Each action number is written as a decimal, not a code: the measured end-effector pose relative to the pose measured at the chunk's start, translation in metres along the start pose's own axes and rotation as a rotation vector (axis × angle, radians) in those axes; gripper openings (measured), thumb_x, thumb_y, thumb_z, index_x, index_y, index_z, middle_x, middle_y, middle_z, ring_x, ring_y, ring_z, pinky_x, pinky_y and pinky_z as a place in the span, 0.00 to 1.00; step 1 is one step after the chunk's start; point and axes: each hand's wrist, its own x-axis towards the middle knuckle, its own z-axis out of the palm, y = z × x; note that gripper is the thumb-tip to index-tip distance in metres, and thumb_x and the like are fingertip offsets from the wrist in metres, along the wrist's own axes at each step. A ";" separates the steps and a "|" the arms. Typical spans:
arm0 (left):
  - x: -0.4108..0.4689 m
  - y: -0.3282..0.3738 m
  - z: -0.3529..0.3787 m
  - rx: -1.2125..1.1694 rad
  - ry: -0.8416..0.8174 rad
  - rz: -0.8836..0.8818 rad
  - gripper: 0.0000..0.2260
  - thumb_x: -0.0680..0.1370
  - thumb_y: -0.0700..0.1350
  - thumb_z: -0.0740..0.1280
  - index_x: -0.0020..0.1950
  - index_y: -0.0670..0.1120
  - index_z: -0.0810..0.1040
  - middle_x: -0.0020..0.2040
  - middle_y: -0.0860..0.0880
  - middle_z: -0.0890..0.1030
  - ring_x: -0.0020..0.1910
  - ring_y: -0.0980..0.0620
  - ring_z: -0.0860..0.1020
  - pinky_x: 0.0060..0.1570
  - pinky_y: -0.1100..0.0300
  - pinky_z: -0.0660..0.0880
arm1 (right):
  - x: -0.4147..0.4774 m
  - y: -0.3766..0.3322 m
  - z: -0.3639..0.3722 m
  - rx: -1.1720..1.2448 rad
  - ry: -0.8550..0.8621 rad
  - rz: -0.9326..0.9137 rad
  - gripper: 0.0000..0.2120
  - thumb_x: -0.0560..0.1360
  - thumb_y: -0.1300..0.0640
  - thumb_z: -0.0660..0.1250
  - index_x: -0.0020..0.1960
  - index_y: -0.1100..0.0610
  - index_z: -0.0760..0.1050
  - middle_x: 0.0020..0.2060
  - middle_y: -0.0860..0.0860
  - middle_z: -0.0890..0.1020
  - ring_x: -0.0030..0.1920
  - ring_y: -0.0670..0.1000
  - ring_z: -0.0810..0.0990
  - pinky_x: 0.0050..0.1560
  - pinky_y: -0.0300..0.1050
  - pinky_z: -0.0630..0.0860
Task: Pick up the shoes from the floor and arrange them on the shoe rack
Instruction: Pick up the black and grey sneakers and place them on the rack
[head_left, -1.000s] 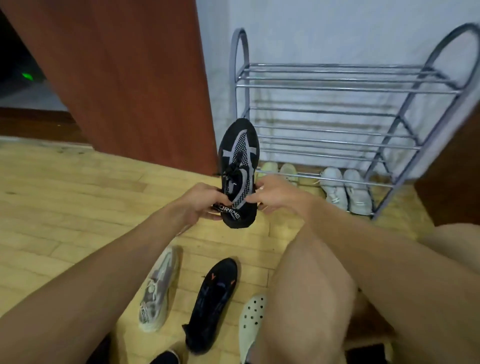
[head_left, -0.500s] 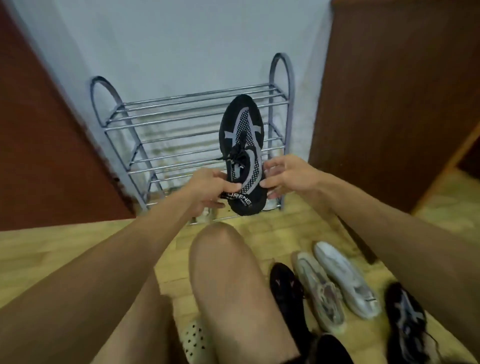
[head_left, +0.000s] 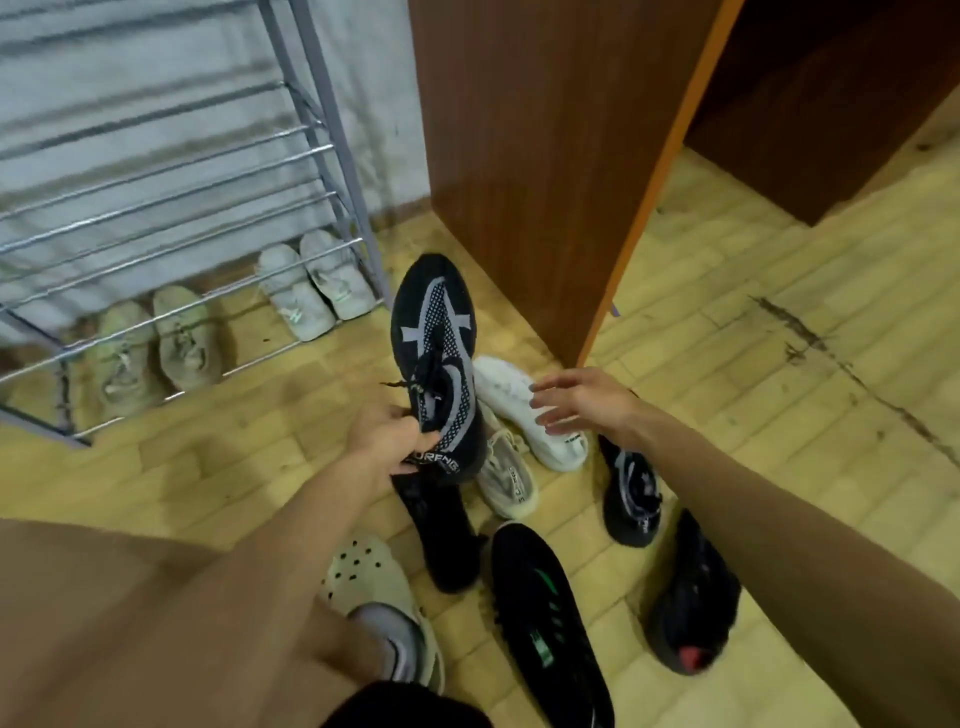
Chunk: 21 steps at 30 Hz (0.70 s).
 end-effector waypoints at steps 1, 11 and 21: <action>0.007 -0.014 0.000 0.046 -0.012 -0.028 0.15 0.66 0.33 0.74 0.51 0.42 0.79 0.52 0.43 0.83 0.53 0.42 0.80 0.53 0.47 0.79 | 0.001 0.024 -0.004 0.011 0.020 0.054 0.12 0.75 0.61 0.70 0.57 0.61 0.77 0.47 0.56 0.83 0.42 0.53 0.83 0.44 0.45 0.82; -0.005 -0.026 0.036 0.403 -0.234 -0.001 0.12 0.72 0.34 0.71 0.54 0.45 0.80 0.49 0.47 0.82 0.53 0.46 0.78 0.53 0.51 0.78 | 0.015 0.194 -0.033 -0.369 0.388 0.555 0.39 0.75 0.46 0.67 0.76 0.62 0.53 0.73 0.62 0.63 0.72 0.64 0.63 0.71 0.57 0.64; -0.008 -0.021 0.035 0.301 -0.183 -0.033 0.15 0.72 0.33 0.71 0.58 0.40 0.80 0.52 0.45 0.83 0.53 0.45 0.79 0.48 0.51 0.78 | 0.027 0.205 -0.029 -0.032 0.437 0.635 0.24 0.70 0.67 0.71 0.64 0.67 0.67 0.60 0.64 0.75 0.58 0.63 0.76 0.57 0.59 0.78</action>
